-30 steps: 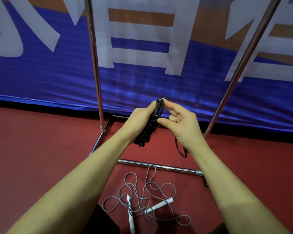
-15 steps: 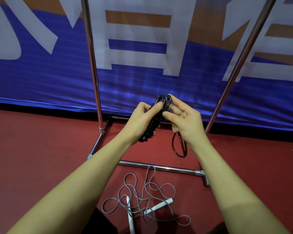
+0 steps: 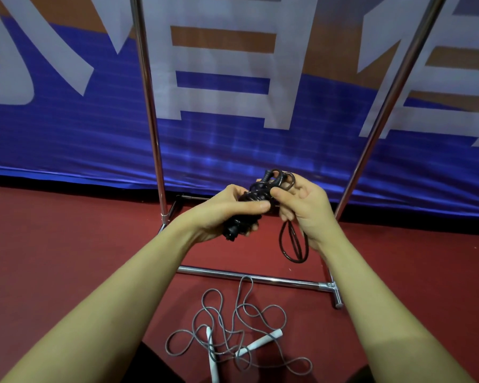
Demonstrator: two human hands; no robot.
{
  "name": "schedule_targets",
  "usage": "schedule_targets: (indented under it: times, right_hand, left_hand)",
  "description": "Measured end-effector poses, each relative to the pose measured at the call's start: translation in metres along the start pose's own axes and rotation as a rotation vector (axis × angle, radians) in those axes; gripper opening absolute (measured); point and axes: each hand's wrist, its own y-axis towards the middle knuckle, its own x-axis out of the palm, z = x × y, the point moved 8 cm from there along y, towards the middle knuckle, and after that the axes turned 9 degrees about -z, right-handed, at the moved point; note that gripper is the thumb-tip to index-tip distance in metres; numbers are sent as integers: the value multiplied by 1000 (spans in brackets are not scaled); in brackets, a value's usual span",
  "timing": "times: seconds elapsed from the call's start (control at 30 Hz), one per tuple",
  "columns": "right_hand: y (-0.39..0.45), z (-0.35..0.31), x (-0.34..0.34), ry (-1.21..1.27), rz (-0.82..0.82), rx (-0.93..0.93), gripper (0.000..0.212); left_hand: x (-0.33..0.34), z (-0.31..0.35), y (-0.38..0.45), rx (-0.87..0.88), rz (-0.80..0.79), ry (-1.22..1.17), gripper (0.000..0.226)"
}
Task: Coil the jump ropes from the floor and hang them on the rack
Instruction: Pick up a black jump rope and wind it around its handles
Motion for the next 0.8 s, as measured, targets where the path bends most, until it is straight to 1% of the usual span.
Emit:
schedule_targets:
  times: [0.03, 0.1, 0.13, 0.23, 0.33, 0.37, 0.47, 0.53, 0.6, 0.7, 0.73, 0.8]
  right_hand:
    - [0, 0, -2, 14, 38, -2, 28]
    - [0, 1, -5, 21, 94, -7, 19]
    - [0, 0, -5, 19, 113, -10, 16]
    - [1, -4, -7, 23, 137, -35, 18]
    - [3, -4, -11, 71, 171, -64, 20]
    - [3, -3, -12, 88, 184, -74, 19]
    - [3, 1, -12, 139, 198, -84, 18]
    - [3, 1, -10, 178, 179, -86, 18]
    - [4, 0, -6, 186, 122, -87, 14]
    - [3, 0, -2, 179, 58, -70, 21]
    - [3, 1, -1, 178, 47, -63, 22]
    - [3, -1, 0, 186, 31, -64, 21]
  left_hand:
    - [-1, -1, -1, -14, 12, 23, 39]
    - [-8, -5, -5, -48, 111, 33, 47]
    - [-11, -6, -6, -50, 166, 24, 46]
    - [-18, 0, -9, 38, 293, 37, 35]
    - [-19, 8, -10, 118, 373, 163, 26]
    - [-15, 10, -10, 125, 387, 236, 29]
    - [-6, 8, -6, 88, 440, 533, 59]
    - [1, 8, -4, 88, 439, 659, 63]
    - [-1, 9, -3, 98, 465, 713, 61]
    - [-10, 19, -10, 132, 596, 677, 52]
    - [-13, 21, -12, 148, 635, 612, 45]
    - [-17, 20, -12, 165, 652, 407, 29]
